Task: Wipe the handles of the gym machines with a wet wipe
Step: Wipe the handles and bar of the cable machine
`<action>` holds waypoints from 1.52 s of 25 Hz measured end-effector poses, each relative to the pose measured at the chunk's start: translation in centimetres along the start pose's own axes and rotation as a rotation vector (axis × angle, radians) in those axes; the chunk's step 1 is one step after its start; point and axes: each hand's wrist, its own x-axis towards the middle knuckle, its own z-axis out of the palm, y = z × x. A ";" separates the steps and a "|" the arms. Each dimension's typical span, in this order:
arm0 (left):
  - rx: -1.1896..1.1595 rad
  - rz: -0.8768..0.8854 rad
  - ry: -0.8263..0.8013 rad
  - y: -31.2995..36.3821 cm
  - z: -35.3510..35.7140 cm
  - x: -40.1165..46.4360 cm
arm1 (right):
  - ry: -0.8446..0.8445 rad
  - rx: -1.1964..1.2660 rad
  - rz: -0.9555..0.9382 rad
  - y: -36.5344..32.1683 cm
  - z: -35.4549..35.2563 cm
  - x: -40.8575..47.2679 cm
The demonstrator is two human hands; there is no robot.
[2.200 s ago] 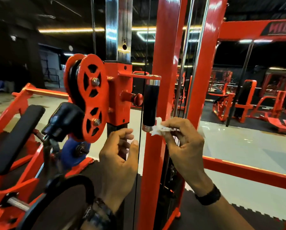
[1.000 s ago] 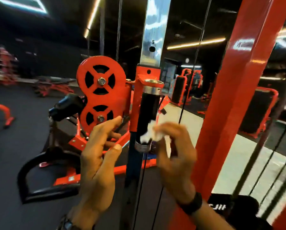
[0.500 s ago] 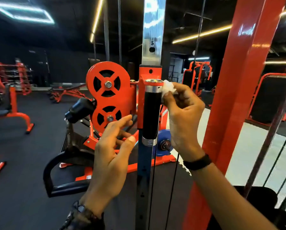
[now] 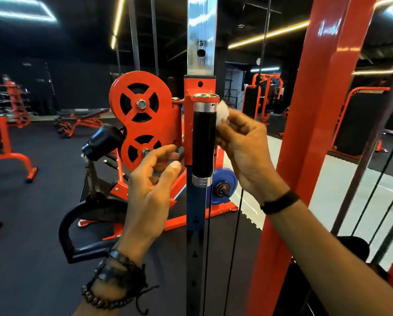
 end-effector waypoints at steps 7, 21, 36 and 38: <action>-0.018 0.016 0.028 0.3 -0.8 0.3 | -0.103 -0.142 0.088 -2.2 -0.4 -0.4; 0.007 0.084 -0.006 0.4 -0.5 1.1 | -0.418 0.195 0.306 -0.4 0.3 -1.2; -0.075 -0.003 0.037 1.5 1.5 1.2 | 0.083 -0.385 -0.310 2.2 0.6 -6.4; -0.108 0.054 0.040 2.7 1.9 1.7 | 0.127 -0.691 -0.684 2.2 0.5 -7.1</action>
